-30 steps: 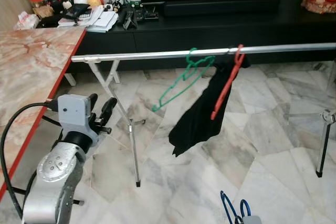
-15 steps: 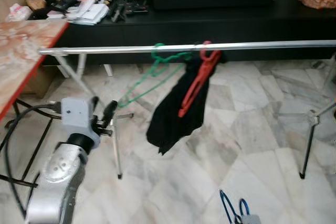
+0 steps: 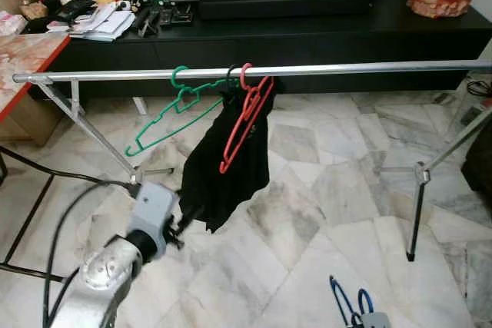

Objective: Hang hanger

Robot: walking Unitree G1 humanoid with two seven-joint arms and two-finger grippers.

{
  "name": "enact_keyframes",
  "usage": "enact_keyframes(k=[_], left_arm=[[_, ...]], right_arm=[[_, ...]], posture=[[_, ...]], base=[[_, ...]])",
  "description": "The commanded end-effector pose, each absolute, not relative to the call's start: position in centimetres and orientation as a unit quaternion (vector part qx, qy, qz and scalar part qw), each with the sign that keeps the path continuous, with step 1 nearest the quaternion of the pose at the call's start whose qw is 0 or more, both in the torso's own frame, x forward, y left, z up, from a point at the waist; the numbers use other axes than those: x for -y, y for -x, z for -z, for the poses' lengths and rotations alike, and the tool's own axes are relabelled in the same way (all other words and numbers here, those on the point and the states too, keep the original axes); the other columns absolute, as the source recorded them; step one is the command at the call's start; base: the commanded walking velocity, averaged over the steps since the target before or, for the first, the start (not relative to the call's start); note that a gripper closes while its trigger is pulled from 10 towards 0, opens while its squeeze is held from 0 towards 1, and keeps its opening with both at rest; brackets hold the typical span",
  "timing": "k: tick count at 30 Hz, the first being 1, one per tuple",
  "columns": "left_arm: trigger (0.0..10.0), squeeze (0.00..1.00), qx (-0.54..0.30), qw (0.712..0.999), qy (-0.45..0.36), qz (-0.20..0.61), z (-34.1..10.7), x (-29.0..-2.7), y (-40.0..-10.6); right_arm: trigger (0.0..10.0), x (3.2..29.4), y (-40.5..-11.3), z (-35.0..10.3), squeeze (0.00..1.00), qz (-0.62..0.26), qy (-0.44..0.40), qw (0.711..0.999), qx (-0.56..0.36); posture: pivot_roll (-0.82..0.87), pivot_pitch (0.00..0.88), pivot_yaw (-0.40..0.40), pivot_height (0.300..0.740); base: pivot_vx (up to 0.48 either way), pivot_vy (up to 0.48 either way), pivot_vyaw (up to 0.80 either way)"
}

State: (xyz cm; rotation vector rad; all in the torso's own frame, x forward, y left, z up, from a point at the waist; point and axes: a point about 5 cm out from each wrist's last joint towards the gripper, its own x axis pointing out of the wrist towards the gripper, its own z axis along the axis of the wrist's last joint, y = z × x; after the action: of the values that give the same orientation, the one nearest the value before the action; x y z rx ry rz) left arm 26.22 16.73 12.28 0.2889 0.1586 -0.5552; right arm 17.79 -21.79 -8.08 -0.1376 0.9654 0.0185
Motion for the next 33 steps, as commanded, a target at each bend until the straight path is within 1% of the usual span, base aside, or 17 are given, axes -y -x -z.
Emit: enact_keyframes(k=[1, 4, 6, 8, 9, 10, 11, 13, 14, 15, 16, 17, 18, 22, 25, 30, 33], left_arm=[[10.0, 0.0, -0.102, 0.928, -0.165, 0.319, -11.3, -16.4, -25.7], [10.0, 0.0, -0.111, 0.91, -0.18, 0.357, -11.0, -16.0, -25.6], [10.0, 0.0, -0.113, 0.88, -0.207, 0.411, -10.8, -15.2, -25.5], [10.0, 0.0, -0.114, 0.876, -0.211, 0.418, -10.8, -15.1, -25.6], [10.0, 0.0, -0.112, 0.867, -0.213, 0.437, -10.9, -14.7, -25.7], [10.0, 0.0, -0.112, 0.867, -0.213, 0.437, -10.9, -14.7, -25.7], [10.0, 0.0, -0.105, 0.855, -0.214, 0.461, -11.2, -14.0, -25.9], [10.0, 0.0, -0.102, 0.848, -0.213, 0.475, -11.4, -13.6, -25.9], [10.0, 0.0, -0.098, 0.831, -0.21, 0.505, -11.6, -12.9, -25.9], [10.0, 0.0, -0.098, 0.831, -0.21, 0.505, -11.6, -12.9, -25.9], [10.0, 0.0, -0.096, 0.813, -0.21, 0.534, -11.9, -12.3, -25.7], [10.0, 0.0, -0.096, 0.813, -0.21, 0.534, -11.9, -12.3, -25.7], [10.0, 0.0, -0.095, 0.79, -0.208, 0.569, -12.1, -11.6, -25.5], [10.0, 0.0, -0.097, 0.761, -0.205, 0.607, -12.3, -10.8, -25.3], [10.0, 0.0, -0.094, 0.728, -0.204, 0.647, -12.5, -9.6, -25.1], [10.0, 0.0, -0.092, 0.704, -0.201, 0.674, -12.7, -8.5, -25.1], [10.0, 0.0, -0.092, 0.701, -0.193, 0.68, -12.8, -8.3, -25.0]], right_arm=[[10.0, 20.9, -18.5, 7.9, 0.0, -0.04, 0.092, 0.884, -0.457], [10.0, 21.1, -19.7, 7.2, 0.0, -0.065, 0.125, 0.887, -0.441], [10.0, 21.3, -22.2, 5.5, 0.0, -0.131, 0.171, 0.89, -0.402], [10.0, 21.3, -22.7, 5.2, 0.0, -0.146, 0.177, 0.889, -0.396], [10.0, 21.2, -24.0, 4.1, 0.0, -0.197, 0.202, 0.883, -0.375], [10.0, 21.2, -24.0, 4.1, 0.0, -0.197, 0.202, 0.883, -0.375], [10.0, 21.2, -25.6, 2.5, 0.0, -0.268, 0.228, 0.869, -0.348], [10.0, 21.2, -26.2, 1.7, 0.0, -0.299, 0.238, 0.861, -0.337], [10.0, 21.3, -27.0, 0.2, 0.0, -0.368, 0.26, 0.834, -0.317], [10.0, 21.3, -27.0, 0.2, 0.0, -0.368, 0.26, 0.834, -0.317], [10.0, 21.1, -27.4, -1.3, 0.0, -0.424, 0.273, 0.812, -0.294], [10.0, 21.1, -27.4, -1.3, 0.0, -0.424, 0.273, 0.812, -0.294], [10.0, 20.5, -27.9, -3.5, 0.0, -0.469, 0.276, 0.795, -0.267], [10.0, 19.6, -27.8, -5.5, 0.0, -0.519, 0.287, 0.764, -0.254], [10.0, 18.4, -27.5, -7.3, 0.0, -0.552, 0.293, 0.742, -0.243], [10.0, 17.1, -27.6, -9.6, 0.0, -0.567, 0.297, 0.737, -0.218], [10.0, 17.0, -27.3, -10.2, 0.0, -0.572, 0.3, 0.731, -0.219]], posture=[[0.01, 0.2, 0.02, 0.74], [0.01, 0.2, 0.019, 0.74], [-0.01, 0.195, 0.023, 0.74], [-0.01, 0.195, 0.024, 0.74], [-0.01, 0.196, 0.026, 0.74], [-0.01, 0.196, 0.026, 0.74], [-0.02, 0.196, 0.028, 0.74], [-0.03, 0.198, 0.029, 0.74], [-0.04, 0.198, 0.035, 0.74], [-0.04, 0.198, 0.035, 0.74], [-0.05, 0.199, 0.044, 0.74], [-0.05, 0.199, 0.044, 0.74], [-0.06, 0.201, 0.049, 0.74], [-0.06, 0.191, 0.055, 0.74], [-0.07, 0.189, 0.059, 0.74], [-0.08, 0.199, 0.062, 0.74], [-0.08, 0.2, 0.061, 0.74]], base=[[0.0, 0.0, 0.0], [0.0, 0.0, 0.0], [0.0, 0.0, 0.0], [0.0, 0.0, 0.0], [0.0, 0.0, 0.0], [0.0, 0.0, 0.0], [0.0, 0.0, 0.0], [0.0, 0.0, 0.0], [0.0, 0.0, 0.0], [0.0, 0.0, 0.0], [0.0, 0.0, 0.0], [0.0, 0.0, 0.0], [0.0, 0.0, 0.0], [0.0, 0.0, 0.0], [0.0, 0.0, 0.0], [0.0, 0.0, 0.0], [0.0, 0.0, 0.0]])
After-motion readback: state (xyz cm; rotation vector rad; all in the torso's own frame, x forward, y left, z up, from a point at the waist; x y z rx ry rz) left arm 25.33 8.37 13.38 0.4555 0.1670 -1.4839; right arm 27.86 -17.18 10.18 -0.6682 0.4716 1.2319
